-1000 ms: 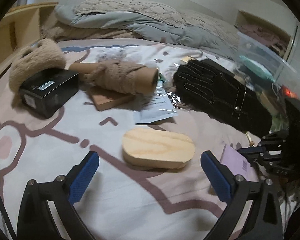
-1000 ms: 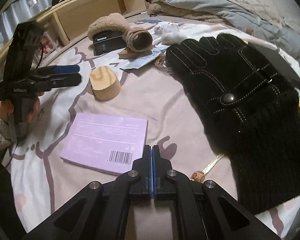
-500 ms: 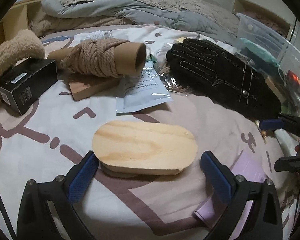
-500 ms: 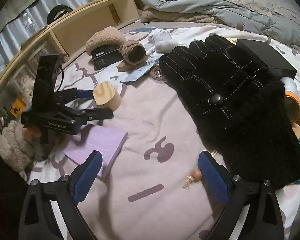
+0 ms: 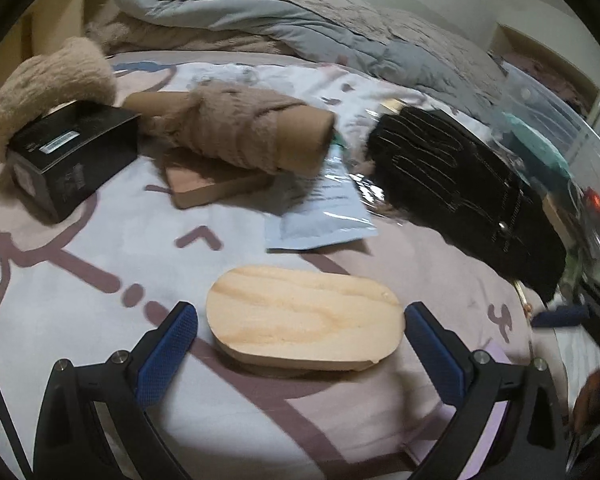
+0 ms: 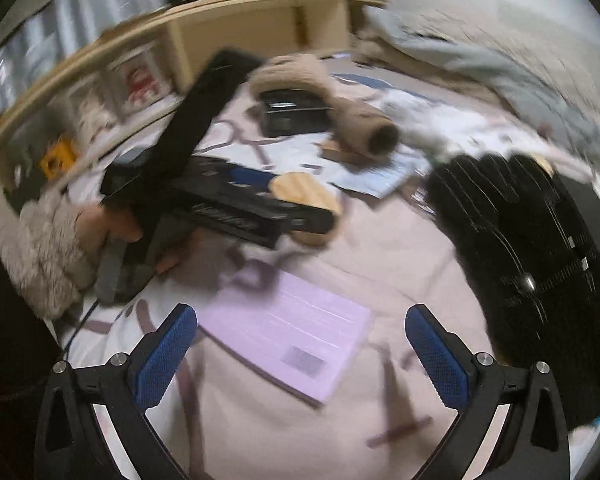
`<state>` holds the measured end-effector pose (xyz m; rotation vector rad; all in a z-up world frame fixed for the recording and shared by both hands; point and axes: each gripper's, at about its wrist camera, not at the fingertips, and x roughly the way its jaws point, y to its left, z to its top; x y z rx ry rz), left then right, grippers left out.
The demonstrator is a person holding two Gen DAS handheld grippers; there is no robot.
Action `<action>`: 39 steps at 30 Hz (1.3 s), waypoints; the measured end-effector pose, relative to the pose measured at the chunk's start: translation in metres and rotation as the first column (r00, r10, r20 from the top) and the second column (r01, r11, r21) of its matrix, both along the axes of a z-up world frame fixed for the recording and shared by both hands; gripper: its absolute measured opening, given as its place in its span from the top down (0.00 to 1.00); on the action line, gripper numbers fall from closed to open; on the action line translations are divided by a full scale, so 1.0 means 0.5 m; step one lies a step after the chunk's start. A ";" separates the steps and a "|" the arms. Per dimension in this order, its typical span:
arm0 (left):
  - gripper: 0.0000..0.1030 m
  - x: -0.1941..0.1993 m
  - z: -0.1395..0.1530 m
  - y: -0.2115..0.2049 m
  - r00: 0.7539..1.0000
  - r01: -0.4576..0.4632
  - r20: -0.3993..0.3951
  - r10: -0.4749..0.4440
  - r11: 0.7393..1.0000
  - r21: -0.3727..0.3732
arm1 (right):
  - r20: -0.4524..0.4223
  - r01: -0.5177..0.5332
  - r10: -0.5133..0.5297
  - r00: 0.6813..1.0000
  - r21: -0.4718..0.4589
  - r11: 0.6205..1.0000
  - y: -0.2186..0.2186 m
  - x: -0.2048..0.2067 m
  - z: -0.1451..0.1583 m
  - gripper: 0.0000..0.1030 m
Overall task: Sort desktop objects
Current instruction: 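Close the left tool on the wooden block while the right tool closes on the lavender box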
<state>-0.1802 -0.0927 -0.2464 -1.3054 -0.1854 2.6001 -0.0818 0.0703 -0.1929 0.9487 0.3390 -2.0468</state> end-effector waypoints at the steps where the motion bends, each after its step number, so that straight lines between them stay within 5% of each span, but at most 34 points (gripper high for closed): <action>1: 0.00 -0.001 -0.001 -0.008 1.000 -0.013 0.002 0.013 1.000 0.007 | -0.013 -0.015 0.015 1.000 0.013 1.000 -0.008 0.005 -0.001 0.00; 5: 0.00 -0.001 -0.006 -0.027 0.999 -0.039 0.004 0.039 0.999 0.033 | -0.052 -0.048 0.053 0.997 0.088 0.995 -0.055 0.020 -0.013 0.00; 11: 0.00 0.002 -0.011 -0.030 0.999 -0.030 -0.009 0.031 0.999 0.013 | -0.041 0.033 -0.026 0.999 0.158 0.987 -0.075 -0.002 -0.036 0.00; 27: 0.00 0.001 -0.023 -0.017 1.000 -0.028 0.007 0.028 1.000 0.005 | 0.192 0.214 -0.221 0.956 0.061 0.975 0.018 -0.072 -0.048 0.00; 31: 0.00 0.003 -0.034 0.021 1.000 -0.019 0.013 0.020 0.992 -0.126 | 0.188 0.215 -0.229 0.955 0.090 0.972 -0.010 -0.073 -0.043 0.00; 39: 0.00 0.012 -0.034 0.002 1.000 -0.023 0.007 0.024 0.997 -0.075 | 0.155 0.243 -0.265 0.952 0.148 0.959 -0.016 -0.076 -0.059 0.00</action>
